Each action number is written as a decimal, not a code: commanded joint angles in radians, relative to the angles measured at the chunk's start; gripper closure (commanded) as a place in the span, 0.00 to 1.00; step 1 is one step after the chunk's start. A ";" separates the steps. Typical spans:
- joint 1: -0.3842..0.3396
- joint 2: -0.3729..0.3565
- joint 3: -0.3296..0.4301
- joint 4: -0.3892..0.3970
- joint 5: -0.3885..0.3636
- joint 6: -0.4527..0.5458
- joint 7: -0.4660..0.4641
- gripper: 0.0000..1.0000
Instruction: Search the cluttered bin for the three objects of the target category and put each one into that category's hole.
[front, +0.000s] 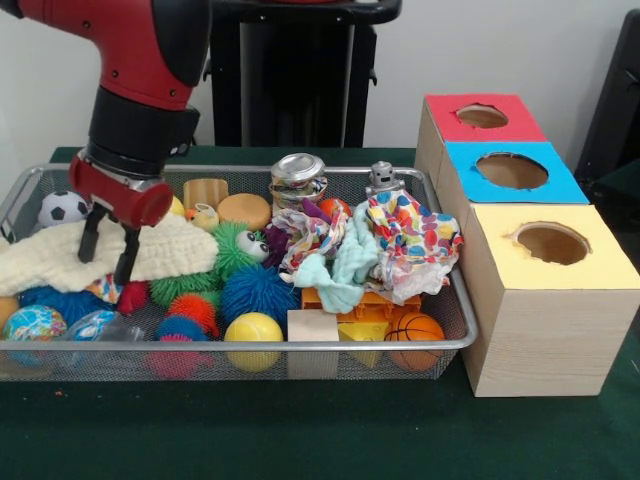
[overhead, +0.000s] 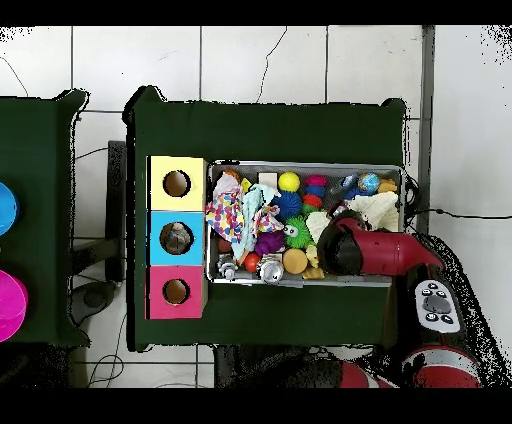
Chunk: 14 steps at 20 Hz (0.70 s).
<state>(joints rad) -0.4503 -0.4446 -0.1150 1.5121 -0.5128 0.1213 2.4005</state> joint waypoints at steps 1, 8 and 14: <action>-0.042 0.066 0.119 0.009 0.006 -0.039 0.032 0.00; 0.013 0.046 0.085 0.022 0.037 -0.017 0.076 0.00; 0.017 0.030 0.099 -0.007 0.055 0.045 0.052 0.00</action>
<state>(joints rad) -0.4417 -0.4367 -0.1083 1.5124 -0.5048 0.1213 2.4005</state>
